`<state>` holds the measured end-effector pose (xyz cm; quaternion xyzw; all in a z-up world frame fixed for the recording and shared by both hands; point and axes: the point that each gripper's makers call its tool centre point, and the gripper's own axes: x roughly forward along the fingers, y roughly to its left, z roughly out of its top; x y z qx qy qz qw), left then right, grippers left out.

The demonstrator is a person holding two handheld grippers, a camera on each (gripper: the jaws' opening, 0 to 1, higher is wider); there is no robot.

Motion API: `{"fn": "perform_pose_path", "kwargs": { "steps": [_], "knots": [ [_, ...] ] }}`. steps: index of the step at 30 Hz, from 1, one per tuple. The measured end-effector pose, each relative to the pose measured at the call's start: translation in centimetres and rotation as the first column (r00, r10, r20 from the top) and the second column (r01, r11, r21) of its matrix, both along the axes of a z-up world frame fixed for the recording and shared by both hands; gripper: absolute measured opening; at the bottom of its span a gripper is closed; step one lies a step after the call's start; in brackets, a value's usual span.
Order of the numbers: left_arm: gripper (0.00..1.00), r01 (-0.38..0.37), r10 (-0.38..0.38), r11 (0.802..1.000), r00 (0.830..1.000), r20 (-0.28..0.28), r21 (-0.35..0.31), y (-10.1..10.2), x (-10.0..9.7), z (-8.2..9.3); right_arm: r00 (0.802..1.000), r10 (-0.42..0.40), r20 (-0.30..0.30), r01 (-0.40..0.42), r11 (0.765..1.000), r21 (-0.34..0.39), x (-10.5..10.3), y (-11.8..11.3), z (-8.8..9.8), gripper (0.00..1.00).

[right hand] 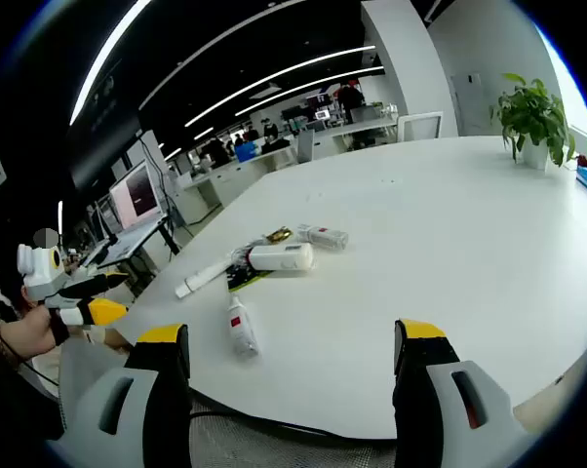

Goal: Arrange the skincare products in the storage area until every visible bottle or jar stands upright without overlapping.

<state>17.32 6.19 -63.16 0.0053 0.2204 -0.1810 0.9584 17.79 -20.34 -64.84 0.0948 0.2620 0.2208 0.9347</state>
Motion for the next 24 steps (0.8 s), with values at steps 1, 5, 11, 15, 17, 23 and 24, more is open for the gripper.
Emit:
{"fn": "perform_pose_path", "kwargs": {
  "steps": [1,5,11,15,17,23,24],
  "knots": [
    [0.89,0.0,0.0,1.0,1.0,0.0,0.001,0.04,0.02,-0.03,1.0,0.002,0.0,-0.002,1.0,0.001,-0.01,0.0,0.0,0.86],
    [0.89,0.003,-0.003,1.0,1.0,0.0,0.007,0.04,0.03,-0.1,1.0,0.002,-0.002,-0.002,1.0,0.002,0.04,0.04,-0.04,0.86],
    [0.89,0.006,-0.006,1.0,1.0,-0.003,0.008,-0.08,-0.03,-0.07,1.0,0.002,-0.005,-0.002,1.0,0.001,0.11,0.22,-0.15,0.86],
    [0.88,0.007,-0.007,1.0,1.0,-0.005,0.009,-0.1,-0.07,-0.11,1.0,-0.004,-0.004,0.004,1.0,-0.002,0.11,0.1,-0.15,0.86],
    [0.88,0.008,-0.008,1.0,1.0,-0.007,0.009,-0.08,-0.05,-0.17,1.0,-0.003,-0.002,0.003,1.0,-0.003,0.08,0.16,-0.09,0.86],
    [0.88,0.01,-0.01,1.0,1.0,-0.008,0.01,-0.09,-0.07,-0.2,1.0,-0.01,-0.003,0.009,1.0,-0.008,0.1,-0.02,-0.11,0.85],
    [0.88,0.011,-0.011,1.0,1.0,-0.009,0.011,-0.14,-0.1,-0.19,1.0,-0.009,-0.004,0.009,1.0,-0.01,0.06,-0.05,-0.12,0.85]
  ]
}}
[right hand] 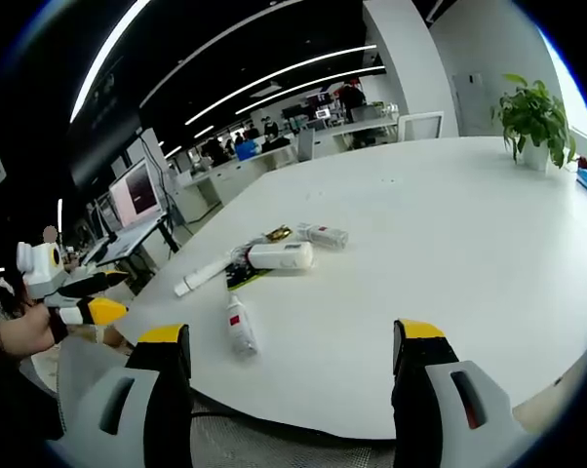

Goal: Arrange the skincare products in the storage area until every visible bottle or jar stands upright without overlapping.

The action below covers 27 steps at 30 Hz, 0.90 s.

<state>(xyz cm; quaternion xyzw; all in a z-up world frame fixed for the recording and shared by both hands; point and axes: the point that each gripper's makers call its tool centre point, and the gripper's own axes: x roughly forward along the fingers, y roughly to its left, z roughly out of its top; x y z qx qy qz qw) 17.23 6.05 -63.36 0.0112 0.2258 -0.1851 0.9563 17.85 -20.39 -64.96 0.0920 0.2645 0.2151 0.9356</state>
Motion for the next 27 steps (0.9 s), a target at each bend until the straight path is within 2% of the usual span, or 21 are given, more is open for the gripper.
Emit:
{"fn": "perform_pose_path", "kwargs": {
  "steps": [27],
  "knots": [
    [0.86,0.005,-0.005,1.0,1.0,0.005,-0.008,-0.22,-0.05,0.28,1.0,-0.02,-0.015,0.02,1.0,-0.013,0.04,-0.08,-0.13,0.84]
  ]
}}
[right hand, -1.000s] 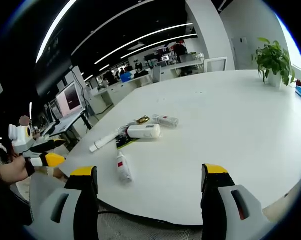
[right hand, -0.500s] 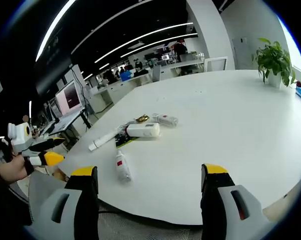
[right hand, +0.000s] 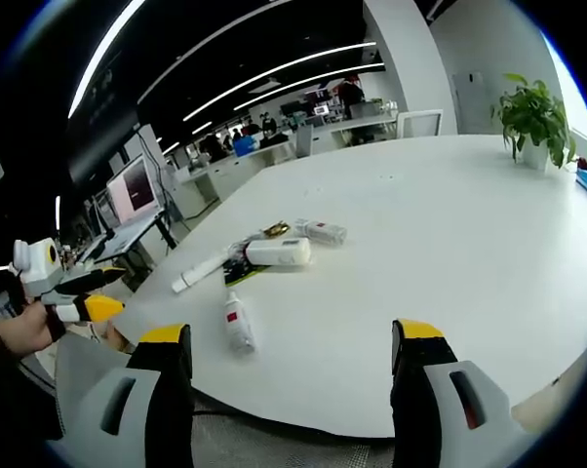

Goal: Arrange the skincare products in the storage area until every visible bottle or jar stands upright without overlapping.

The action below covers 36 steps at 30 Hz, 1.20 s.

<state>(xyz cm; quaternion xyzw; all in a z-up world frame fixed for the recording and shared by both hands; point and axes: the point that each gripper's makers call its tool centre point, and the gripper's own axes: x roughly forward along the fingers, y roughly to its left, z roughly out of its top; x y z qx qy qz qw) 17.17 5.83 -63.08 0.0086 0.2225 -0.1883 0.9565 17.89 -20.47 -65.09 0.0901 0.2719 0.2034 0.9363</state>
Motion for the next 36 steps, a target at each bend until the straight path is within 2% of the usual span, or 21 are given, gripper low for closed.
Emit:
{"fn": "perform_pose_path", "kwargs": {
  "steps": [23,31,36],
  "knots": [
    [0.85,0.005,-0.005,1.0,1.0,0.004,-0.02,0.0,0.1,0.1,0.998,0.014,-0.058,-0.014,1.0,-0.003,0.4,0.6,-0.7,0.81],
    [0.85,0.011,-0.011,0.999,1.0,0.0,-0.032,-0.1,0.0,0.2,0.995,0.042,-0.086,-0.046,0.998,-0.038,1.3,0.7,-1.5,0.78],
    [0.85,0.012,-0.012,0.999,1.0,-0.001,-0.039,-0.1,0.0,0.2,0.992,0.095,-0.086,-0.102,0.991,-0.085,1.9,1.4,-1.3,0.77]
  ]
}}
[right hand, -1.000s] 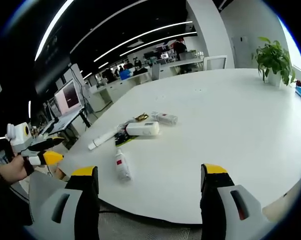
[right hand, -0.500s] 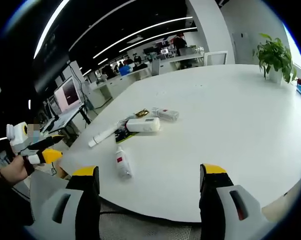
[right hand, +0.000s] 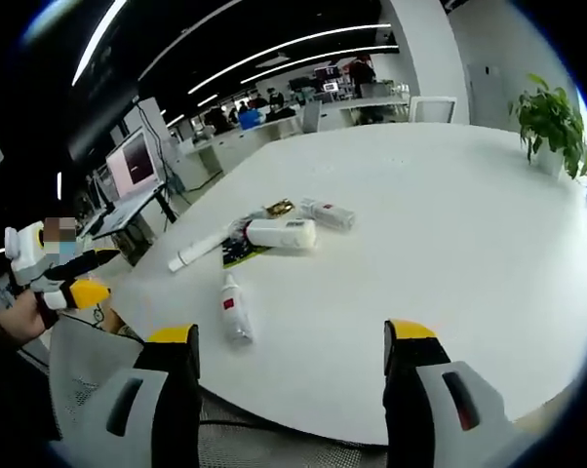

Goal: Arrange the skincare products in the storage area until every visible bottle or jar stands upright without overlapping.

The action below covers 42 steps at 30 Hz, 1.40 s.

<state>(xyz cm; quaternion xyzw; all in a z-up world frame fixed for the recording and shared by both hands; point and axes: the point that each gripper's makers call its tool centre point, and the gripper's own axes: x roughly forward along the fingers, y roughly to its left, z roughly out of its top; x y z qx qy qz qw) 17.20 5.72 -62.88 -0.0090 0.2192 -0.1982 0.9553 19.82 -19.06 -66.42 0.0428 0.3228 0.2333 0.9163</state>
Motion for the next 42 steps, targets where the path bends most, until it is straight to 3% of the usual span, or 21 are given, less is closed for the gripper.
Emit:
{"fn": "perform_pose_path", "kwargs": {
  "steps": [4,10,14,23,29,36,42],
  "knots": [
    [0.85,0.001,-0.001,1.0,1.0,-0.001,-0.006,0.1,0.1,0.0,0.999,0.041,0.01,-0.041,0.999,-0.03,0.6,0.4,0.7,0.71],
    [0.85,-0.008,0.008,1.0,1.0,-0.001,-0.019,0.3,0.3,-0.1,0.996,0.083,0.012,-0.082,0.994,-0.073,1.8,1.3,0.8,0.69],
    [0.84,-0.014,0.014,1.0,1.0,-0.002,-0.025,0.4,0.3,-0.1,0.987,0.161,-0.006,-0.16,0.978,-0.131,2.4,1.7,0.5,0.63],
    [0.84,-0.028,0.028,0.999,1.0,-0.002,-0.024,0.5,0.3,0.0,0.965,0.26,0.023,-0.251,0.949,-0.192,4.2,3.0,1.6,0.56],
    [0.83,-0.044,0.044,0.999,0.999,-0.003,-0.025,0.8,0.4,0.0,0.931,0.366,0.015,-0.349,0.899,-0.266,5.4,4.4,1.3,0.56],
    [0.83,-0.045,0.045,0.999,0.999,-0.01,-0.029,0.8,0.4,0.0,0.871,0.491,-0.007,-0.463,0.816,-0.347,7.0,5.9,0.8,0.55],
    [0.8,-0.037,0.037,0.999,0.999,-0.003,-0.013,0.8,0.3,0.0,0.851,0.524,-0.001,-0.49,0.794,-0.359,9.1,7.3,0.2,0.57]
  ]
}}
